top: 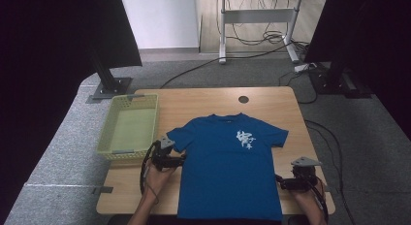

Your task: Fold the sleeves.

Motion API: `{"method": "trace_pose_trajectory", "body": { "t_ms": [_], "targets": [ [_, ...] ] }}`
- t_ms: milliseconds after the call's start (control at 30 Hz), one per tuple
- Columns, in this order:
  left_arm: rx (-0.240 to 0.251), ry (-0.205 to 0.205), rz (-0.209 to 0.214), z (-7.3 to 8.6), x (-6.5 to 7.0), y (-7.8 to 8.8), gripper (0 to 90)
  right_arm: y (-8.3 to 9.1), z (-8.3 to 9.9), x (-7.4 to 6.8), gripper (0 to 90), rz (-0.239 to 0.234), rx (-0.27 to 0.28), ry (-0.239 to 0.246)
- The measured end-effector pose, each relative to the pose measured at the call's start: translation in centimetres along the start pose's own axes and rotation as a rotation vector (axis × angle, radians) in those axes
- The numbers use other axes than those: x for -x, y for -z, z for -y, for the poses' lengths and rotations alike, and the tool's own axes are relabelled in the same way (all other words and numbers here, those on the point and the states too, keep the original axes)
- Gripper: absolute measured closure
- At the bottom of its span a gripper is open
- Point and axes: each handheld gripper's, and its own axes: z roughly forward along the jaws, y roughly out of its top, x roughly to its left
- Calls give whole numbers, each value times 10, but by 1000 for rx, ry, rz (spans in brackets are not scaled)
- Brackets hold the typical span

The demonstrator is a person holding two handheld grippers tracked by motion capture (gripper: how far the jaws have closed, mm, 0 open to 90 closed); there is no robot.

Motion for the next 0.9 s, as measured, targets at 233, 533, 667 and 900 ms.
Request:
{"method": "trace_pose_trajectory", "body": {
  "t_ms": [233, 533, 667, 900],
  "targets": [
    [-1, 15, -4, -8, -5, -12, 255, 0, 0, 0, 24, 0, 0, 0],
    [10, 17, -13, -16, -9, -21, 272, 0, 0, 0, 23, 0, 0, 0],
    [14, 23, -17, -21, -13, -26, 287, 0, 0, 0, 23, 0, 0, 0],
    [23, 56, -18, -23, -20, -40, 304, 0, 0, 0, 24, 0, 0, 0]
  ]
}}
